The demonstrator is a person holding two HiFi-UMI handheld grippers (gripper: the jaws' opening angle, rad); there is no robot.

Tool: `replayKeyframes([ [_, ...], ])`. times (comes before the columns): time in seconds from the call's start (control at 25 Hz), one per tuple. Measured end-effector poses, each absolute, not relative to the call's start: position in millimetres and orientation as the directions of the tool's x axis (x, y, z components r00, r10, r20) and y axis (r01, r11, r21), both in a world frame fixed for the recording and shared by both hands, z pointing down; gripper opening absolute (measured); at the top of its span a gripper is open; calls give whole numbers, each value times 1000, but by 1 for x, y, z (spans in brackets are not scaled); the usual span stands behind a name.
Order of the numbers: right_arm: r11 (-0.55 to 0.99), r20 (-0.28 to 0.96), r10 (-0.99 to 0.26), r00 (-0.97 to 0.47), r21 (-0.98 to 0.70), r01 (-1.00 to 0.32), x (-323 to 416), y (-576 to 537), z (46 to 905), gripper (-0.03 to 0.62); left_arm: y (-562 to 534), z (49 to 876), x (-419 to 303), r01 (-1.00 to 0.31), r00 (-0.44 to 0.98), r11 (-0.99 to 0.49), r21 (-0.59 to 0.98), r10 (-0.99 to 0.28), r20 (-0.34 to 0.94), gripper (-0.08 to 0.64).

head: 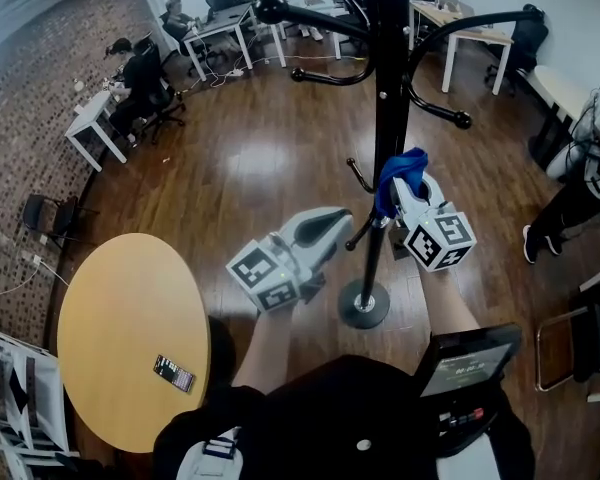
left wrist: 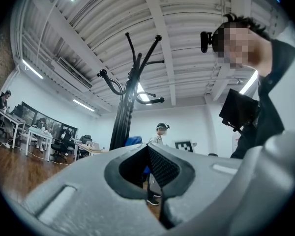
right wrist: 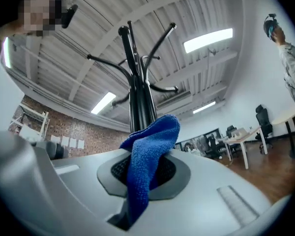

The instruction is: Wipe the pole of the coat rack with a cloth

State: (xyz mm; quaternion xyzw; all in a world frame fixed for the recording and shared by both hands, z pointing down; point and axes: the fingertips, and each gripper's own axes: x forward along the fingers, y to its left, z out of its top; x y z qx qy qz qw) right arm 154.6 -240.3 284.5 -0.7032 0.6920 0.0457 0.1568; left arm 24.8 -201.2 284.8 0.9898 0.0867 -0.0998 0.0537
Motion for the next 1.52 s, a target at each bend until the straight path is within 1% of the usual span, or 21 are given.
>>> replayKeyframes([
  [0.08,23,-338,-941,20,-121,-992,154,-240,238,23,-202,285,23,180,965,-980,89,158,-210,2],
  [0.2,41,-389,-921,-5,-84,-996,153,-240,187,23,-206,285,20,174,965,-981,90,151,-216,2],
  [0.28,46,-420,-907,-18,-57,-997,151,-238,166,23,-208,284,19,173,964,-981,89,150,-220,2],
  [0.4,45,-449,-893,-28,-27,-999,149,-238,162,23,-210,283,18,172,963,-981,90,149,-224,2],
  [0.48,37,-441,-897,-27,-14,-999,148,-237,176,23,-208,284,19,176,964,-980,94,152,-220,2],
  [0.56,28,-407,-913,-18,-17,-999,149,-239,203,23,-204,286,19,183,964,-978,97,159,-212,2],
  [0.68,24,-350,-937,8,-86,-996,152,-240,253,23,-202,291,20,189,966,-977,102,166,-200,2],
  [0.8,-9,-259,-964,61,-197,-980,154,-242,315,23,-201,294,19,192,967,-976,106,170,-189,2],
  [0.92,-53,-169,-981,97,-248,-967,157,-243,375,23,-199,298,21,196,969,-974,113,174,-176,2],
  [1.16,-93,42,-996,84,-353,-931,155,-243,482,23,-194,314,18,217,970,-966,139,197,-143,2],
  [1.24,-98,51,-995,85,-375,-922,154,-242,494,23,-193,315,14,227,968,-963,143,206,-146,2],
  [1.36,-120,37,-993,115,-368,-922,155,-239,489,23,-197,318,4,235,965,-961,143,214,-149,2],
  [1.44,-135,-1,-989,145,-366,-921,157,-239,474,23,-205,320,-1,235,965,-962,142,213,-155,2],
  [1.52,-134,-73,-983,171,-357,-924,156,-241,443,23,-211,319,-8,242,962,-962,127,220,-162,2],
])
